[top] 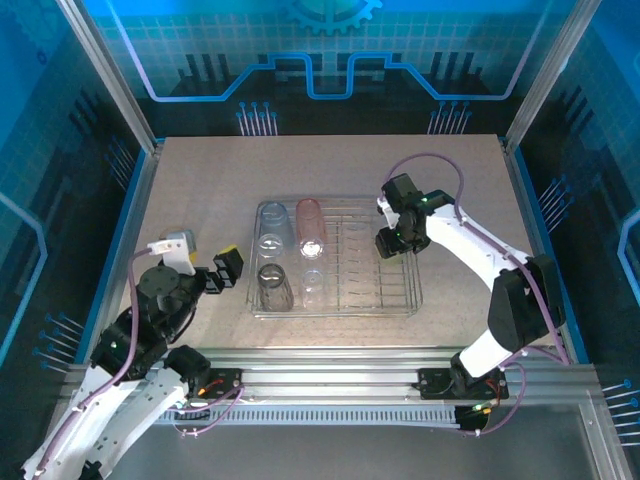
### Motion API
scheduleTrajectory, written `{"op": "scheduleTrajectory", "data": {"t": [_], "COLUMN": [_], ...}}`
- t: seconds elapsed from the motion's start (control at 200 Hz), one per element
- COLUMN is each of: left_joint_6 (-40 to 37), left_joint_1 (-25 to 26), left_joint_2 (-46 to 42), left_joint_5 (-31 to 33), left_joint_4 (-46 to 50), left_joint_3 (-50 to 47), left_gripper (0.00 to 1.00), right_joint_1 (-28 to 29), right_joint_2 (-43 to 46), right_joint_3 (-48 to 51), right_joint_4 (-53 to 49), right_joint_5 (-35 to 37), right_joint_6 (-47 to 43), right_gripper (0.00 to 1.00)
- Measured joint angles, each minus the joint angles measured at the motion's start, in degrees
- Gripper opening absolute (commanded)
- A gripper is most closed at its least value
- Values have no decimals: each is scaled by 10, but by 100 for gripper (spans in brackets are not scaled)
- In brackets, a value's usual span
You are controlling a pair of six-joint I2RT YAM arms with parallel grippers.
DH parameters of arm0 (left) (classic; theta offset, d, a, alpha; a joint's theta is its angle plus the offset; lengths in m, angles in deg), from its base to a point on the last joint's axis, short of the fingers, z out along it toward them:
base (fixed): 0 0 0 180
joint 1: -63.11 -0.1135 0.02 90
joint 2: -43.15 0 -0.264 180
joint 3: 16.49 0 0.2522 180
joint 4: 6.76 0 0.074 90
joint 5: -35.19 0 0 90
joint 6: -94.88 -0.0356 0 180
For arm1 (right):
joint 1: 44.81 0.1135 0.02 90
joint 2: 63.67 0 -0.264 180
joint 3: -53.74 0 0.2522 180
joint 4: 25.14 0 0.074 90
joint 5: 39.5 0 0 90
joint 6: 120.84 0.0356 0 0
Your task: Load the cups into the dish rack
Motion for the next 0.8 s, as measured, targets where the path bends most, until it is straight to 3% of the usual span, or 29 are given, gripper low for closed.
{"op": "scheduleTrajectory", "data": {"t": [0.22, 0.55, 0.801], "left_joint_6": [-1, -1, 0], "left_joint_1": [0, 0, 0], "left_joint_2": [-4, -15, -15], "left_joint_5": [13, 26, 26], "left_joint_4": [-3, -3, 5], "left_joint_3": [0, 0, 0], "left_gripper": [99, 99, 99], "right_joint_1": [13, 19, 20], "right_joint_2": [-14, -27, -33], "right_joint_3": [0, -1, -2], "right_joint_4": [9, 12, 14], "right_joint_5": [26, 50, 55], "right_joint_6": [-13, -39, -54], "right_gripper": [22, 50, 66]}}
